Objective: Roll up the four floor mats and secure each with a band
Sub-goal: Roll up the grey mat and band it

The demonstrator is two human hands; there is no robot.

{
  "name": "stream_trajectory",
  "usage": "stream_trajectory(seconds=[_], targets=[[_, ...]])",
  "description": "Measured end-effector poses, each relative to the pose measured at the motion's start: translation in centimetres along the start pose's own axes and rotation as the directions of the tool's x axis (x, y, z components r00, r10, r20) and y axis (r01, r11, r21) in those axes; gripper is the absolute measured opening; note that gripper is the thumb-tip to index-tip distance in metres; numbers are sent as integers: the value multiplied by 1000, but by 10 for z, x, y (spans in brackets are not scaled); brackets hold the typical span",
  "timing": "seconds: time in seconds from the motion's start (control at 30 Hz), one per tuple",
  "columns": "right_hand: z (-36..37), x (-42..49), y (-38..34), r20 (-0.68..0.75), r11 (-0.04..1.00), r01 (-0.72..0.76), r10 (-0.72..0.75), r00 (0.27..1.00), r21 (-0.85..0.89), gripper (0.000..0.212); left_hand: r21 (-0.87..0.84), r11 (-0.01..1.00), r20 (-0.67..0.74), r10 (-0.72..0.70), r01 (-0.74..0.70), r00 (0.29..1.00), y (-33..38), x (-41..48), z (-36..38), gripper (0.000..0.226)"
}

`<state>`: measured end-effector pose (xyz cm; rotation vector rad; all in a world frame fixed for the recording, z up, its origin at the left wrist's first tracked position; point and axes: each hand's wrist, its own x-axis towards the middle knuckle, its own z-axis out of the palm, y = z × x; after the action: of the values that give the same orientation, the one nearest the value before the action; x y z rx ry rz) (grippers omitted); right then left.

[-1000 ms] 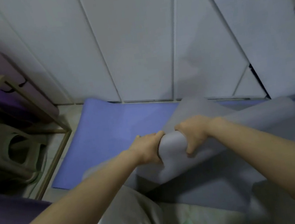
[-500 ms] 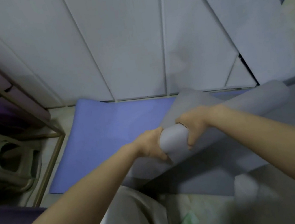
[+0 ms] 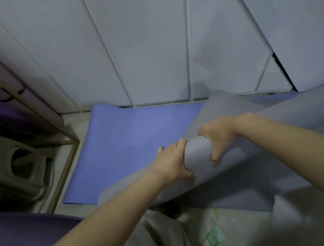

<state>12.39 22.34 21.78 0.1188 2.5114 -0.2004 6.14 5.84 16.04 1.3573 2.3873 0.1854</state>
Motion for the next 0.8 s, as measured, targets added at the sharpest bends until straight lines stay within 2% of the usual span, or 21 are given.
stream_trajectory(seconds=[0.07, 0.13, 0.27, 0.33, 0.43, 0.53, 0.6, 0.67, 0.8], targets=[[4, 4, -2, 43, 999, 0, -2, 999, 43, 60, -53, 999, 16, -9, 10, 1000, -2, -4, 1, 69], [8, 8, -5, 117, 998, -4, -3, 993, 62, 64, -109, 994, 94, -9, 20, 996, -6, -5, -2, 64], [10, 7, -9, 240, 996, -38, 17, 971, 85, 73, -120, 993, 259, 27, 5, 966, -9, -1, -7, 70], [13, 0, -10, 209, 998, -33, 19, 978, 61, 77, -173, 985, 351, 36, 27, 936, -12, 5, -7, 71], [31, -11, -16, 96, 996, 2, 6, 995, -92, 85, -216, 974, 512, 56, 65, 857, -12, 13, -7, 75], [49, -17, -17, 52, 995, 22, -17, 999, -97, 79, -198, 979, 612, 87, 46, 786, -3, 15, -4, 69], [52, -22, -16, 51, 998, 22, -19, 999, -57, 74, -189, 982, 590, 88, 31, 802, 3, 11, -1, 68], [52, -25, -14, 71, 1000, 23, -22, 997, -18, 73, -176, 984, 497, 77, 13, 864, 6, 4, 6, 71], [56, -29, -12, 101, 998, -16, 10, 995, 58, 70, -7, 999, 142, 36, -35, 989, 10, -21, 35, 78]])
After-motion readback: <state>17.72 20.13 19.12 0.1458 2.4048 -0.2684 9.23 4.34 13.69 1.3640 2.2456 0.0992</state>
